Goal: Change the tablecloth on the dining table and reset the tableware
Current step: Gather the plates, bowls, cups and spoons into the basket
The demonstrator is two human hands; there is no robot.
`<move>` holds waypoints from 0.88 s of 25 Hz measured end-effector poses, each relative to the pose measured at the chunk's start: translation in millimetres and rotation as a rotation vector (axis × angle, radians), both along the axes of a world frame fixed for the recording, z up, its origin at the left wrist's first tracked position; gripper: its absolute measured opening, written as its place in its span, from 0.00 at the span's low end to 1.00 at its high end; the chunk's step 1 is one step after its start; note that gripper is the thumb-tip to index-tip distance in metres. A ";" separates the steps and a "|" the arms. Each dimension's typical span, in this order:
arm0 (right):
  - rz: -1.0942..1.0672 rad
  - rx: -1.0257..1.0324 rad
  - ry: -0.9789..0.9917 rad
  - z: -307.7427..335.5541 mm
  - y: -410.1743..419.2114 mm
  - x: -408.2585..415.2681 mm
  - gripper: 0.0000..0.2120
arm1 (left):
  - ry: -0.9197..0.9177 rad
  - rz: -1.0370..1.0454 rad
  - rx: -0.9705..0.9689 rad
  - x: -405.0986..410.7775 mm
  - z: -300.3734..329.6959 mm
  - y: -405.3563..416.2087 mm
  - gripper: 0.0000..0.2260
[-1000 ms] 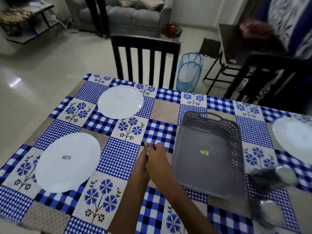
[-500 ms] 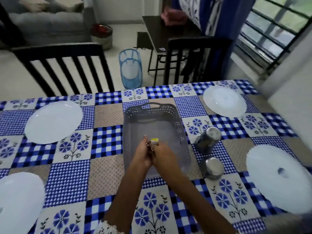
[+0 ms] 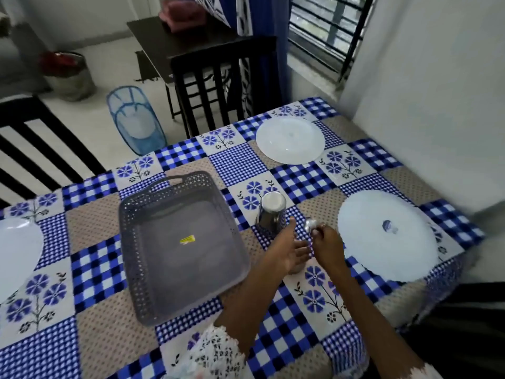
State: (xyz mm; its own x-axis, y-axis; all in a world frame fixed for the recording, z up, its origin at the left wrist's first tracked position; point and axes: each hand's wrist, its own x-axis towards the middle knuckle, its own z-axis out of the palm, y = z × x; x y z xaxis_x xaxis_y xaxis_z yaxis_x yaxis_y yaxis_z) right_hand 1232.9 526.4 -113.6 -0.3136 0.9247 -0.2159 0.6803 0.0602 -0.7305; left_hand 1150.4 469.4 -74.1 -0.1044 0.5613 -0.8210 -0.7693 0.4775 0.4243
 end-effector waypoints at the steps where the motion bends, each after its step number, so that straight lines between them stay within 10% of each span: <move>1: -0.039 -0.024 -0.034 -13.3 14.7 1.0 0.10 | 0.025 -0.006 -0.009 4.7 -2.4 6.5 0.24; 11: 0.293 -0.021 -0.293 -89.7 52.9 -31.2 0.10 | 0.177 0.078 -0.108 2.9 -29.5 52.1 0.15; 19: 0.185 0.075 -0.074 -84.7 65.3 -15.4 0.12 | 0.321 0.039 -0.242 -2.6 -56.5 70.1 0.14; 22: -0.174 0.231 -0.038 -72.0 99.5 43.4 0.11 | 0.307 -0.053 -0.216 11.0 -58.7 94.9 0.12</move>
State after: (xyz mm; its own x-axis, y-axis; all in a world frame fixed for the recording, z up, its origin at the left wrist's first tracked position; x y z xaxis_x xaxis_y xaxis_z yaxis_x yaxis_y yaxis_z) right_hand 1276.3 625.9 -185.6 -0.1413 0.9900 -0.0018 0.7218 0.1018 -0.6846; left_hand 1161.4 564.3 -132.8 -0.3391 0.3896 -0.8563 -0.5942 0.6170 0.5160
